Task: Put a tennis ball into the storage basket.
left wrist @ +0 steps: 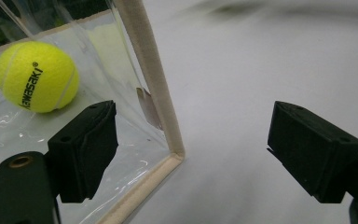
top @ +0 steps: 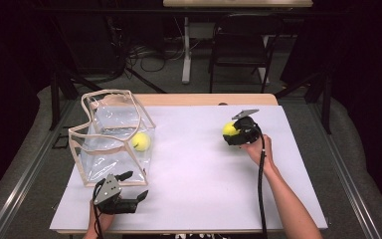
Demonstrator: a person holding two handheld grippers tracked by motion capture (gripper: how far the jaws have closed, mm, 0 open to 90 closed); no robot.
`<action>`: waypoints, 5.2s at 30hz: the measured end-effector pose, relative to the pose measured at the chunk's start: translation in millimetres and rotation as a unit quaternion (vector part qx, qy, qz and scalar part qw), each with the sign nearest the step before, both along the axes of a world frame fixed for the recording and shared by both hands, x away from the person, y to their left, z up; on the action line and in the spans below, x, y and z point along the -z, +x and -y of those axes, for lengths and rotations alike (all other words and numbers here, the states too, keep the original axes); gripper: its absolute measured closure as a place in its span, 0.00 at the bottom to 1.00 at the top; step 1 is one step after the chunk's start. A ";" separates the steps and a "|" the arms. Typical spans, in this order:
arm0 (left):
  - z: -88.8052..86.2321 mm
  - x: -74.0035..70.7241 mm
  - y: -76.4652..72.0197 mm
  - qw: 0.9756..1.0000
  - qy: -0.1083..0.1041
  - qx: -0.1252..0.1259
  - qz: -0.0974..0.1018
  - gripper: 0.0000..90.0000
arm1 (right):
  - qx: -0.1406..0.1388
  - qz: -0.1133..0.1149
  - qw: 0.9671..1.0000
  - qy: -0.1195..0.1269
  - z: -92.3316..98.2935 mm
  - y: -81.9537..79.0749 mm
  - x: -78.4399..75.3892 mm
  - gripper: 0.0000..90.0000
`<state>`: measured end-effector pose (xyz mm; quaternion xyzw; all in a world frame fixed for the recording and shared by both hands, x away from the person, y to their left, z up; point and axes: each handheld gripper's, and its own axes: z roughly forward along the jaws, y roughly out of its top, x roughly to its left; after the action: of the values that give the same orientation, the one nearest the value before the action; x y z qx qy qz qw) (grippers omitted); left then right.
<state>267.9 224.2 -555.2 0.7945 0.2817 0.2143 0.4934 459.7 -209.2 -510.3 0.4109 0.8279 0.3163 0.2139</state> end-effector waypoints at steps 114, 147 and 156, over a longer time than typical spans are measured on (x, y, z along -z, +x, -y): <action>0.6 0.1 0.3 1.000 0.000 0.003 0.001 0.18 | -0.136 0.073 0.988 -0.022 -105.7 -13.5 -114.0 0.29; 0.4 0.1 0.2 1.000 -0.001 0.002 0.001 0.18 | -0.161 0.080 0.983 -0.026 -138.6 -4.6 -132.4 0.29; 0.3 0.2 0.4 1.000 -0.001 0.003 0.001 0.18 | -0.165 0.081 0.983 -0.028 -145.5 -2.0 -137.4 0.29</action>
<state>268.3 223.9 -555.4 0.7946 0.2792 0.2133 0.4951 457.7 -63.8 -372.9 0.2356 0.8729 0.3558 0.2363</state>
